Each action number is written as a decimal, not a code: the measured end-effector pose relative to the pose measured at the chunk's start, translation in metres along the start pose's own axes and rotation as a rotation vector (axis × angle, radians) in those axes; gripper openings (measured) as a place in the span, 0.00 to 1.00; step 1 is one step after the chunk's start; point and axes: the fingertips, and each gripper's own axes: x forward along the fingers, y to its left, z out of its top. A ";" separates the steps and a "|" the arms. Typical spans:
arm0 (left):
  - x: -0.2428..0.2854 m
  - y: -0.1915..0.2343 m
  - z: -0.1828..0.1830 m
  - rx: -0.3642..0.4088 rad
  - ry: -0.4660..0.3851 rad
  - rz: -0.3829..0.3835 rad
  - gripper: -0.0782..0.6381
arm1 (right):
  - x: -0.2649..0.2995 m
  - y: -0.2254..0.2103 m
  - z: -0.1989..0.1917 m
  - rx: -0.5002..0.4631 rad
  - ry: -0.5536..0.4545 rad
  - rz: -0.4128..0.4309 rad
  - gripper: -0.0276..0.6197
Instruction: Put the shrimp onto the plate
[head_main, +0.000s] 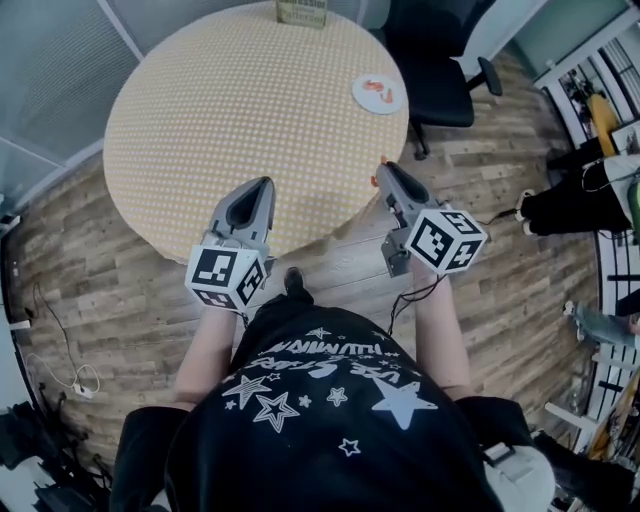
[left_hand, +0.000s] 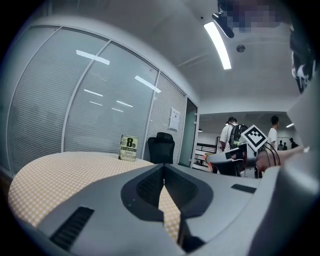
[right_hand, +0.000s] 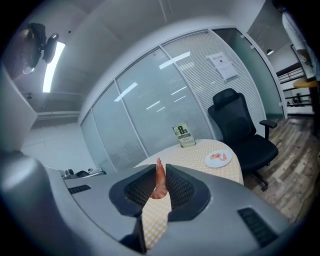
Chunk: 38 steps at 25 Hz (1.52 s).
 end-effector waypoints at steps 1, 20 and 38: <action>0.005 0.005 0.001 -0.001 0.001 -0.009 0.12 | 0.005 -0.001 0.002 0.001 -0.001 -0.009 0.14; 0.073 0.053 -0.005 -0.024 0.049 -0.118 0.12 | 0.054 -0.041 0.014 0.031 0.009 -0.142 0.14; 0.138 0.056 -0.009 -0.057 0.073 0.121 0.12 | 0.138 -0.125 0.053 0.006 0.133 0.022 0.14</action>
